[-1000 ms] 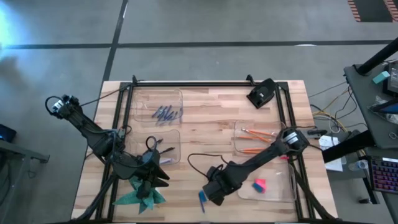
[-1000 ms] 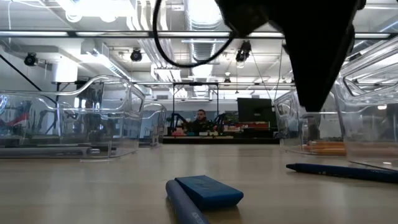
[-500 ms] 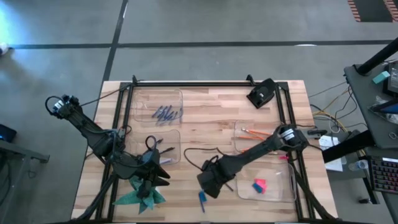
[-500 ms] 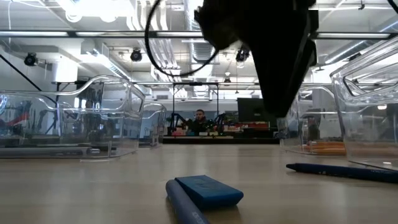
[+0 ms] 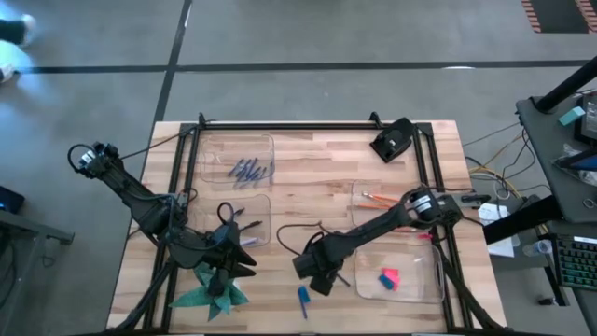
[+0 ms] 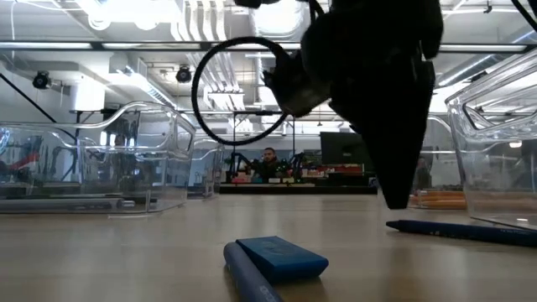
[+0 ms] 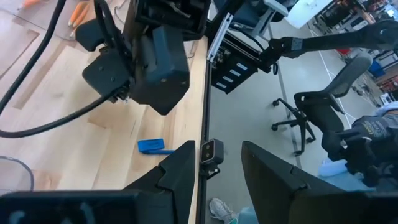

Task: Sort crayons/erasers/pens/pencils in bins
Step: Put the blue crayon into the top transparent bin

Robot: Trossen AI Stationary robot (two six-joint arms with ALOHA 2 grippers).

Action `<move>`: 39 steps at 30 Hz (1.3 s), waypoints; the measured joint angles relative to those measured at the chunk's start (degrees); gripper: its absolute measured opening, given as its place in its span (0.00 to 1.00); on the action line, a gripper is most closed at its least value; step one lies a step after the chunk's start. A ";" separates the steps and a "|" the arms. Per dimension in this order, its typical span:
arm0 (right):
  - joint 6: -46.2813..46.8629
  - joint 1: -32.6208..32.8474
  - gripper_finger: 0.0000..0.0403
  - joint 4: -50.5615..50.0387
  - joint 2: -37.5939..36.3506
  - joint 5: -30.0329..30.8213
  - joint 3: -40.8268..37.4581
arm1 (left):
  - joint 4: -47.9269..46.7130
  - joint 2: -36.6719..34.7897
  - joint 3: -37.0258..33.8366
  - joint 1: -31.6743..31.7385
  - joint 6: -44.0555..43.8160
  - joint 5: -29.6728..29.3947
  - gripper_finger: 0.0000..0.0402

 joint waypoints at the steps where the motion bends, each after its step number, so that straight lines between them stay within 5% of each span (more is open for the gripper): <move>1: -0.14 0.01 0.39 -0.24 0.19 -0.17 0.00 | 0.00 0.00 -0.01 0.00 -0.01 0.00 0.29; 16: -3.91 0.50 0.37 -1.95 2.53 -3.96 -0.81 | -0.28 0.00 -0.01 0.00 0.02 0.04 0.29; 29: -4.84 0.85 0.05 0.04 5.36 -3.31 -0.74 | -0.36 0.00 -0.01 0.00 0.48 0.04 0.29; 39: -6.08 1.07 0.04 0.35 2.68 -2.44 -0.83 | -0.35 0.00 -0.02 0.00 0.07 0.07 0.29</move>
